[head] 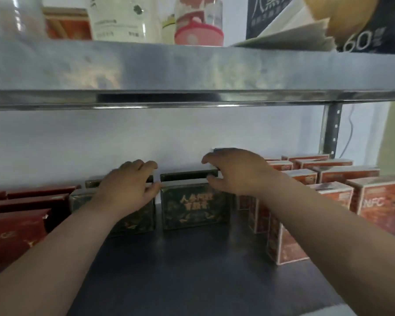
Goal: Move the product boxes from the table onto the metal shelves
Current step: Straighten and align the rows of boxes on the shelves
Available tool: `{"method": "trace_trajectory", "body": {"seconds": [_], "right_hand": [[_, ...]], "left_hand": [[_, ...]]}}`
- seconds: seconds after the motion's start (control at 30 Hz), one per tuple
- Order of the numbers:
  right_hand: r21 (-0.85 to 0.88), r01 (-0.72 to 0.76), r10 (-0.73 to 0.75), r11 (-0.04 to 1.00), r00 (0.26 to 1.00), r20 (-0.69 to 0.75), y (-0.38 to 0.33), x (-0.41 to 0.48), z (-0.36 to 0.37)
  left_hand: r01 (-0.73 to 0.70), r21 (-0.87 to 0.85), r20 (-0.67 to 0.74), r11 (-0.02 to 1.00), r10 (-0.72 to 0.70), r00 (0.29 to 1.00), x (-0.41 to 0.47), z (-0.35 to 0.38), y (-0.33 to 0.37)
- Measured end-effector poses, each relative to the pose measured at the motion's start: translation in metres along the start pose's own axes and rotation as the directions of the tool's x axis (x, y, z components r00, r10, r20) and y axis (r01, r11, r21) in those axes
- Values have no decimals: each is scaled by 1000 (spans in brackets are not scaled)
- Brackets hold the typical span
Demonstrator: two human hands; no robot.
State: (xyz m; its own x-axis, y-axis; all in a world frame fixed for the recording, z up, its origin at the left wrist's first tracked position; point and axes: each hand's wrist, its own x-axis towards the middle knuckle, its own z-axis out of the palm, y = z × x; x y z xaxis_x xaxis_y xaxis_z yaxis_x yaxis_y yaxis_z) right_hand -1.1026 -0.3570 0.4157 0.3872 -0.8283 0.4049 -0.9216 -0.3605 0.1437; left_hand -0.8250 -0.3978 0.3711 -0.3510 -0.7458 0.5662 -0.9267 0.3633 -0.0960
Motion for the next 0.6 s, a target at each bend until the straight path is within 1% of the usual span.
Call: {"method": "trace_trajectory", "body": {"seconds": [0.1, 0.2, 0.3, 0.5, 0.6], "right_hand": [[-50, 23, -22, 998, 999, 27, 46, -9, -26], [-111, 43, -37, 993, 998, 59, 99, -18, -43], [-107, 32, -19, 994, 993, 117, 157, -22, -47], [-134, 50, -7, 990, 952, 305, 255, -15, -31], [-133, 43, 9, 990, 930, 367, 290, -8, -24]], "left_hand": [[-72, -37, 35, 997, 73, 997, 35, -8, 41], [-133, -24, 88, 991, 134, 987, 70, -10, 86], [-179, 17, 109, 984, 176, 978, 101, -7, 124], [-157, 156, 218, 975, 121, 968, 157, 5, 176], [-155, 190, 262, 969, 103, 960, 178, 16, 190]]}}
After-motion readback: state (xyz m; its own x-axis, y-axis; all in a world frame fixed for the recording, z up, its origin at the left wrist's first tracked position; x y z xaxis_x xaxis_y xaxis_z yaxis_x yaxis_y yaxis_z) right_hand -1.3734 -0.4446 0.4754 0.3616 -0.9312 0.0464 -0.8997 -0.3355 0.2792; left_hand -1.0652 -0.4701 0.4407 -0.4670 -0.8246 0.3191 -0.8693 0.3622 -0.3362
